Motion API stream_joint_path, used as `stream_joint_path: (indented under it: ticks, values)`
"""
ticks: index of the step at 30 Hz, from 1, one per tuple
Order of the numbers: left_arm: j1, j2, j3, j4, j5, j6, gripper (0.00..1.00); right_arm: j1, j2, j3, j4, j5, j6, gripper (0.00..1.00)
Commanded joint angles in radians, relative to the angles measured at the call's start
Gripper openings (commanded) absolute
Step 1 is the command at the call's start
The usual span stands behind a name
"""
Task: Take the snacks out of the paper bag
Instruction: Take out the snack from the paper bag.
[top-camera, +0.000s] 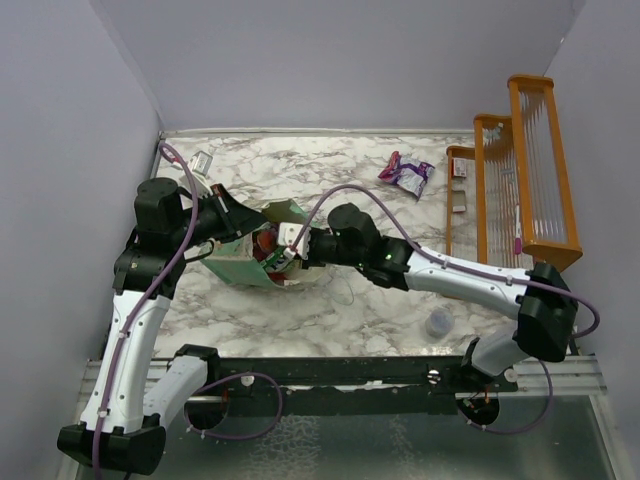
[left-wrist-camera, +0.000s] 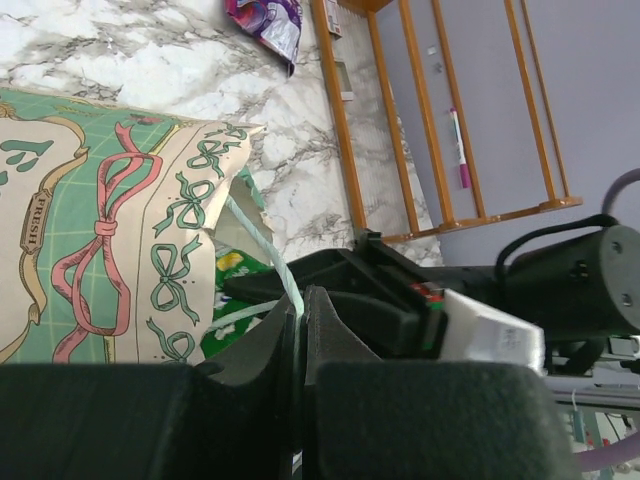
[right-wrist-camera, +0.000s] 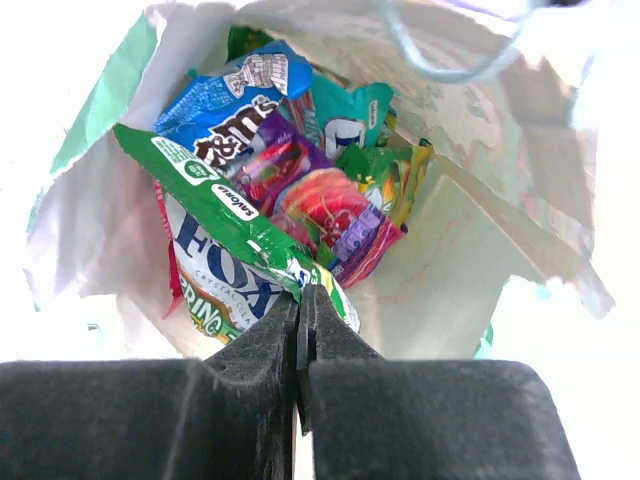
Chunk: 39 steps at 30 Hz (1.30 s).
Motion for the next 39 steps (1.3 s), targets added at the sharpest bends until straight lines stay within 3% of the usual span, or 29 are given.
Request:
stream_joint_path:
  ticks: [1, 10, 14, 25, 30, 36, 39]
  values:
    - [0.001, -0.016, 0.02, -0.008, -0.024, 0.021, 0.0, 0.0, -0.076, 0.018, 0.114, 0.032, 0.251, 0.01]
    - [0.001, -0.018, 0.02, -0.005, -0.018, 0.018, 0.0, 0.0, -0.109, 0.116, 0.072, 0.164, 0.417, 0.01]
    - [0.001, -0.03, 0.016, -0.01, -0.034, 0.017, 0.0, 0.0, -0.119, 0.213, -0.031, 0.28, 0.512, 0.01]
    - [0.001, -0.069, 0.0, -0.001, -0.096, 0.019, 0.0, 0.001, -0.351, 0.225, -0.207, 0.385, 0.528, 0.01]
    - [0.001, -0.077, 0.008, -0.016, -0.118, 0.036, 0.0, -0.001, -0.432, 0.241, -0.272, 0.601, 0.581, 0.01]
    - [0.001, -0.065, 0.05, -0.06, -0.137, 0.072, 0.0, -0.008, -0.368, 0.155, -0.145, 1.18, 0.447, 0.01]
    - [0.001, -0.064, 0.063, -0.084, -0.153, 0.082, 0.0, -0.084, -0.274, 0.098, -0.117, 1.191, 0.408, 0.01]
